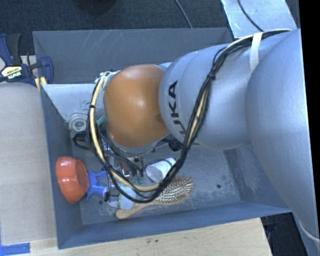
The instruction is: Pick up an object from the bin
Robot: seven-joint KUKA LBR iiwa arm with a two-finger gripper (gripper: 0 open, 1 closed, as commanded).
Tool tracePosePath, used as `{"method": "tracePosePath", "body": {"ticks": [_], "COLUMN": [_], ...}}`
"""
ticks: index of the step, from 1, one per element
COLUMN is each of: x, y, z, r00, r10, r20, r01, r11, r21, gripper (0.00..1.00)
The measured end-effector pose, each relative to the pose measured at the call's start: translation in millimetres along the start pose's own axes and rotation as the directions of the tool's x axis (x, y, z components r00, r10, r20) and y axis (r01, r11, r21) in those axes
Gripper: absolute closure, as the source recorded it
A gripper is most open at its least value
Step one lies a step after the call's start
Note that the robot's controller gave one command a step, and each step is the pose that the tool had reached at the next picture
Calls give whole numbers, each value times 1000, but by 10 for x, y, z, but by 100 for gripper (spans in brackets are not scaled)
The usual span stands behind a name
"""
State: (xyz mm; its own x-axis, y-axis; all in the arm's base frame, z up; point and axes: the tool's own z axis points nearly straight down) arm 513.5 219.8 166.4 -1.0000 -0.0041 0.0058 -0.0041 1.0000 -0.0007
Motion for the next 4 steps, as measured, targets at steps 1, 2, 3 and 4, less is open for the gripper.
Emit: {"method": "tracePosePath", "body": {"ticks": [1, 2, 3, 4], "x": [-21, -21, 62, -14], "y": [-13, -317, -292, -304], "z": [-49, 981, 958, 951], "r00": [1000, 1000, 999, 999], "r10": [5, -31, -34, -31], "r20": [8, 6, 17, 13], "r01": [-5, 31, 34, 31], "r11": [1000, 1000, 999, 1000], "r21": [-2, -1, -6, -4], "gripper": [0, 0, 0, 0]}}
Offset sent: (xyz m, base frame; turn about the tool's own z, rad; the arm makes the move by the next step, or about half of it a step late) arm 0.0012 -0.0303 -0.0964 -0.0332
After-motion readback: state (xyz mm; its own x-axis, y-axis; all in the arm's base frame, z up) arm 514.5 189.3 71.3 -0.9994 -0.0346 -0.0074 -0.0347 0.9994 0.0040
